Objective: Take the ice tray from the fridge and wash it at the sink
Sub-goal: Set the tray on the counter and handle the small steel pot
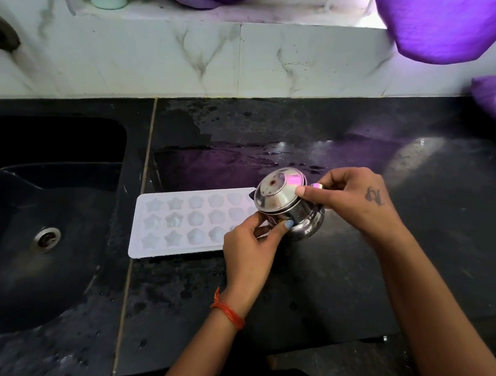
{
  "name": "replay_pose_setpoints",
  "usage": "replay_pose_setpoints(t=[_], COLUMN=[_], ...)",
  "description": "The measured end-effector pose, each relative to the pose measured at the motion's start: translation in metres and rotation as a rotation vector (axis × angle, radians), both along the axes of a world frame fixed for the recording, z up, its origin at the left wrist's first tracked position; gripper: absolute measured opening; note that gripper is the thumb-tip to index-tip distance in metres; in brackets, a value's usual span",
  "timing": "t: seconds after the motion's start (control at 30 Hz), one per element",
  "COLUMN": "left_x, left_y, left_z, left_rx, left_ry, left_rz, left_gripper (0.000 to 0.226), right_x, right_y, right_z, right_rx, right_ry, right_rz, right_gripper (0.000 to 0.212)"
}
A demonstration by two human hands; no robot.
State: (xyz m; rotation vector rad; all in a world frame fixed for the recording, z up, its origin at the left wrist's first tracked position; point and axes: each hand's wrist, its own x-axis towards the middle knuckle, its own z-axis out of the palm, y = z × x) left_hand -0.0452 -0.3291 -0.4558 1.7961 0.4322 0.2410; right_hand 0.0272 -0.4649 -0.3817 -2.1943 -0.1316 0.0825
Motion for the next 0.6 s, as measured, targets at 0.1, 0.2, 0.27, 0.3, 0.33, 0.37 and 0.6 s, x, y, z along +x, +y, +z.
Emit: replay_pose_setpoints(t=[0.1,0.2,0.27,0.3,0.33,0.37,0.6], left_x=[-0.004,-0.010,-0.016,-0.018,-0.021,-0.023,-0.043], left_y=[0.011,0.023,0.031,0.035,0.040,0.045,0.076], left_z=[0.001,0.003,0.003,0.003,0.003,0.002,-0.001], left_rx=[-0.005,-0.009,-0.007,-0.008,-0.012,-0.018,-0.073], left_ry=[-0.001,-0.008,-0.013,-0.013,-0.013,-0.013,-0.037], left_rz=[0.023,0.055,0.086,0.097,0.111,0.124,0.205], left_gripper=[0.026,0.024,0.024,0.024,0.024,0.025,0.024], right_x=[0.000,-0.002,-0.004,-0.005,-0.007,-0.008,-0.018], right_y=[0.012,0.026,0.038,0.043,0.049,0.055,0.098], right_z=[-0.001,0.000,0.002,0.002,0.003,0.004,0.009], right_rx=[0.005,-0.006,-0.011,-0.010,-0.007,-0.006,-0.061], right_ry=[-0.004,-0.015,-0.015,-0.014,-0.014,-0.014,-0.031], right_rz=[0.024,0.052,0.074,0.085,0.101,0.118,0.209], right_gripper=[0.038,0.033,0.032,0.032,0.033,0.033,0.033])
